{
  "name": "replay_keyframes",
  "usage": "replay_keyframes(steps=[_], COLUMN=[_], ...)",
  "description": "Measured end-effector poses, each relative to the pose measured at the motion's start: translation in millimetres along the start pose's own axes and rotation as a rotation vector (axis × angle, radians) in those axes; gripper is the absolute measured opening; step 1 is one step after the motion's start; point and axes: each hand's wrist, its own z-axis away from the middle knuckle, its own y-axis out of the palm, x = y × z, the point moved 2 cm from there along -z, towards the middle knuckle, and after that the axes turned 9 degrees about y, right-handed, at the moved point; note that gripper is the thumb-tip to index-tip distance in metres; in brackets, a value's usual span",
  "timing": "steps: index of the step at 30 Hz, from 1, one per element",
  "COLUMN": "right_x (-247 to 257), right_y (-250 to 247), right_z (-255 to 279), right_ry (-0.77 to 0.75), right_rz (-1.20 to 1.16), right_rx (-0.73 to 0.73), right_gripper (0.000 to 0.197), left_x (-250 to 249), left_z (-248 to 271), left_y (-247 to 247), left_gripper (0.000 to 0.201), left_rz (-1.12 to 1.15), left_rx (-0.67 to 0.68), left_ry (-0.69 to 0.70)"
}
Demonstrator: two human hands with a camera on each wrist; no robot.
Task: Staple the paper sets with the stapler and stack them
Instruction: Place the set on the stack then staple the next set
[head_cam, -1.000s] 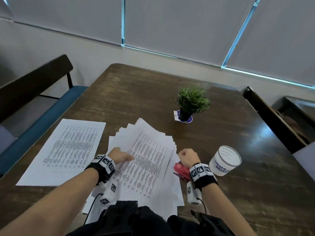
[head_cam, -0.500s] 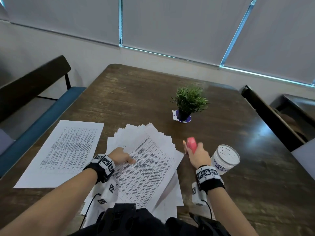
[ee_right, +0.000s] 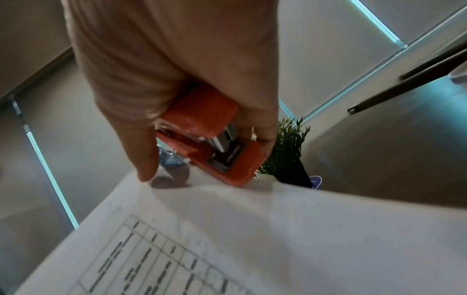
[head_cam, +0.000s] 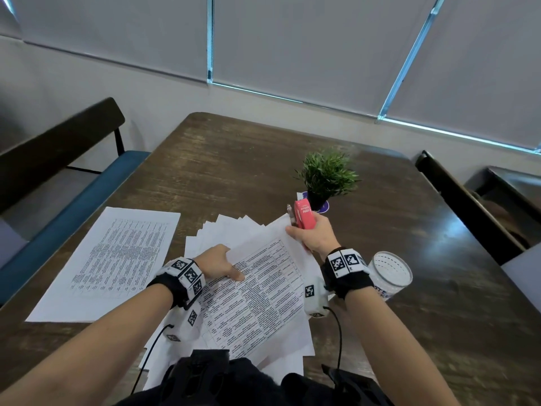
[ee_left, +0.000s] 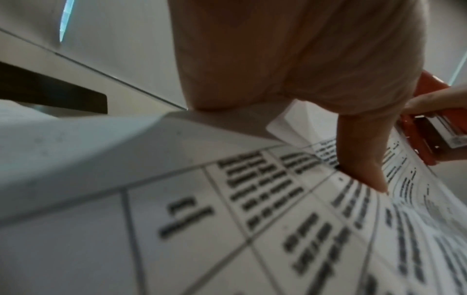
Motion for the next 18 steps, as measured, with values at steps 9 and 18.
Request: replay_keyframes(steps=[9, 18], right_x=[7.7, 33.0], right_y=[6.9, -1.1], right_z=[1.8, 13.2], right_ry=[-0.001, -0.038], right_rz=[-0.088, -0.496], right_rx=[-0.03, -0.239], right_gripper=[0.023, 0.024], left_x=[-47.8, -88.0], left_z=[-5.3, -12.9], left_y=[4.0, 14.9], left_gripper=[0.051, 0.023], left_rz=[-0.185, -0.102], left_rx=[-0.293, -0.562], left_ry=[0.221, 0.155])
